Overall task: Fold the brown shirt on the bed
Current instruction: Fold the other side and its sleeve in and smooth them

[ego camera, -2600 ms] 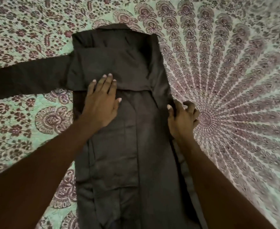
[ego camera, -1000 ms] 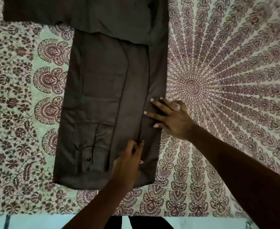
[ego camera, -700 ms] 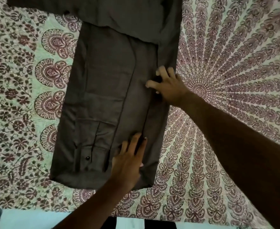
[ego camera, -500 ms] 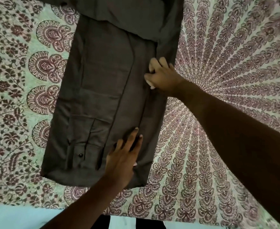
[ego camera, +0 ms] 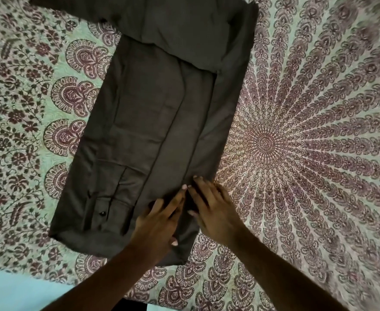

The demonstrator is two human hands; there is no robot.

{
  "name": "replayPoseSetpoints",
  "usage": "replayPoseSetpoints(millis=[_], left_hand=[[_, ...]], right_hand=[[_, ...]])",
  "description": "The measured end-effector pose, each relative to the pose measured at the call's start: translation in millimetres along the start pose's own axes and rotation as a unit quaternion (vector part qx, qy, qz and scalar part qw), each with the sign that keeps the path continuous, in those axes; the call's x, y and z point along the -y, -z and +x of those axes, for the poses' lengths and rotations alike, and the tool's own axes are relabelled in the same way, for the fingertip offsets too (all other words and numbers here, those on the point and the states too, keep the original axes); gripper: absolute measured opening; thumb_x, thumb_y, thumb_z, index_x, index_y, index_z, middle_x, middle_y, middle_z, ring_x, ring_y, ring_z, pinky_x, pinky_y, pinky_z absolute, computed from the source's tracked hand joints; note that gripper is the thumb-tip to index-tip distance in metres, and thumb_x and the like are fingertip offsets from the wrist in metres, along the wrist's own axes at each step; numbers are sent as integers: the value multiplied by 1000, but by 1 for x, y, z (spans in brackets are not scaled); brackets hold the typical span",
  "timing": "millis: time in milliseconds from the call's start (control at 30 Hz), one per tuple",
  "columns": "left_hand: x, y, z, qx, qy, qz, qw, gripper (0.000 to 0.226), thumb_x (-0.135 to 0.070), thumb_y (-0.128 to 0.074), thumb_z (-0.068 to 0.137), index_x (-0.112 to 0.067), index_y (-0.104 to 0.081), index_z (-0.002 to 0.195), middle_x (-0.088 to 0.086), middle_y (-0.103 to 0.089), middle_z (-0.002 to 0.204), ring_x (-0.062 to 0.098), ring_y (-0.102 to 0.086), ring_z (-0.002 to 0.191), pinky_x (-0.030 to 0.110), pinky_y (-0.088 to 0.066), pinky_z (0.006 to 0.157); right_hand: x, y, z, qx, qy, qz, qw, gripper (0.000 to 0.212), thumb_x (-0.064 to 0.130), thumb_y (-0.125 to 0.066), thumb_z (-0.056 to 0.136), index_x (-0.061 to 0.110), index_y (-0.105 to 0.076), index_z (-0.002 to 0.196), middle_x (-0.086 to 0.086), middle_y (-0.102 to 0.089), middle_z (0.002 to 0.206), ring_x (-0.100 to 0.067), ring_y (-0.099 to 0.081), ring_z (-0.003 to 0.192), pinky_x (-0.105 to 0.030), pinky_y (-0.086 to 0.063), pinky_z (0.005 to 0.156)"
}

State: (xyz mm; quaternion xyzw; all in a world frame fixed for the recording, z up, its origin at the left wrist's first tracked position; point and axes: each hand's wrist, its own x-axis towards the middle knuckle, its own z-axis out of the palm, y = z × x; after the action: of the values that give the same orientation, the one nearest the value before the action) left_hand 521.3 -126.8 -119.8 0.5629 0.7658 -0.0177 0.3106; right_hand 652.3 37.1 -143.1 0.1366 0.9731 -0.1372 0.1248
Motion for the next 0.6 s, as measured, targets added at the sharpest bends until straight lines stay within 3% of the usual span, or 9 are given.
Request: replayPoseSetpoints(millis=[100,167,333,467,600], left_hand=[[0,-1,1,-17,24,12,999,127,-54,-91,57,-17,-30,161,-8,6,175,27,-45,118,45,-54,89],[0,-5,1,-15,36,17,999,131,-52,-90,54,-14,-28,162,-5,5,175,28,-46,114,46,-53,89],[-9,0,3,5,46,28,999,138,-46,-89,55,-16,-11,165,0,12,174,30,-47,113,45,-55,83],[-20,11,14,22,67,37,997,144,-44,-89,61,-16,9,164,4,32,169,33,-46,122,43,-54,79],[-26,15,21,41,97,63,992,154,-45,-93,54,-11,10,163,9,29,169,33,-49,117,40,-53,74]], right_hand=[[-40,0,11,11,48,-53,997,75,71,-34,101,29,-27,163,-3,-16,173,-26,-17,159,-61,-18,123],[-78,11,39,-9,62,-72,995,79,80,-33,96,37,-26,162,1,-15,173,-23,-14,160,-62,-13,123],[-154,54,119,-6,-74,-70,995,84,85,-29,92,44,-11,163,5,-1,175,-26,-9,161,-66,-16,120],[-154,75,138,-17,-134,-61,989,87,78,-28,96,31,-6,165,-1,5,175,-31,-1,161,-65,-12,124],[-99,46,95,-51,-84,-23,995,83,65,-36,102,17,-14,166,-6,0,175,-28,-3,161,-59,-17,126]])
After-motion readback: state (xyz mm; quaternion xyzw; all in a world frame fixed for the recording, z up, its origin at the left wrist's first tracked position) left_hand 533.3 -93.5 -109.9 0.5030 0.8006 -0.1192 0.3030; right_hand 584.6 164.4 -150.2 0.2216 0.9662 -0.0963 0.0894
